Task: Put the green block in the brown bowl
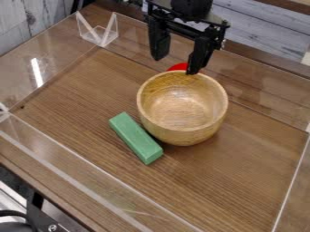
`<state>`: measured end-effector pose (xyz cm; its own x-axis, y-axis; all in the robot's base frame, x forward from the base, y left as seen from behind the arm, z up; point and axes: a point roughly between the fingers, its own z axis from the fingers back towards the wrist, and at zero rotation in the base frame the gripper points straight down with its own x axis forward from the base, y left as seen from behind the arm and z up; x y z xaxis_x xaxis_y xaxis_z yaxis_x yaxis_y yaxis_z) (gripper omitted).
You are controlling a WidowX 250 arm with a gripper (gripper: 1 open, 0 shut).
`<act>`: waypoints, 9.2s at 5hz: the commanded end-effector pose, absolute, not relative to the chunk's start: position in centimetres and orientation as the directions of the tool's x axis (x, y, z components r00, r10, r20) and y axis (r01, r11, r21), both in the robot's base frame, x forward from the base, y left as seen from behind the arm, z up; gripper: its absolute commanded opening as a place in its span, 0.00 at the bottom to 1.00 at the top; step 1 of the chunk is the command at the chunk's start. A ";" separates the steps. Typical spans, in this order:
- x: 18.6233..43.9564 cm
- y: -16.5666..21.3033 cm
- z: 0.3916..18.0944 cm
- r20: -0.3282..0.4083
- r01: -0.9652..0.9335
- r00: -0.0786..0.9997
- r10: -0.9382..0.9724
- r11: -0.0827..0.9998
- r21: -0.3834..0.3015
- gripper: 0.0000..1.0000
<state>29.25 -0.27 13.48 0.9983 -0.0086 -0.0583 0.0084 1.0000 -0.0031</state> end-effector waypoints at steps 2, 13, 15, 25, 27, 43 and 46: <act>27.1 3.3 9.9 -0.079 -0.145 0.986 0.144 0.989 -0.004 1.00; 25.3 2.4 2.6 0.035 -0.829 0.523 0.852 0.518 -0.212 1.00; 26.3 4.9 2.2 0.116 -0.831 0.503 0.857 0.516 -0.206 1.00; 28.5 6.8 12.3 0.175 -0.768 0.559 0.810 0.586 -0.260 0.00; 30.5 1.1 13.1 0.179 -0.683 0.659 0.731 0.681 -0.264 0.00; 31.9 -7.9 9.1 0.096 -0.504 0.850 0.518 0.852 -0.140 1.00; 31.4 -4.5 17.5 0.127 -0.526 0.809 0.573 0.804 -0.279 1.00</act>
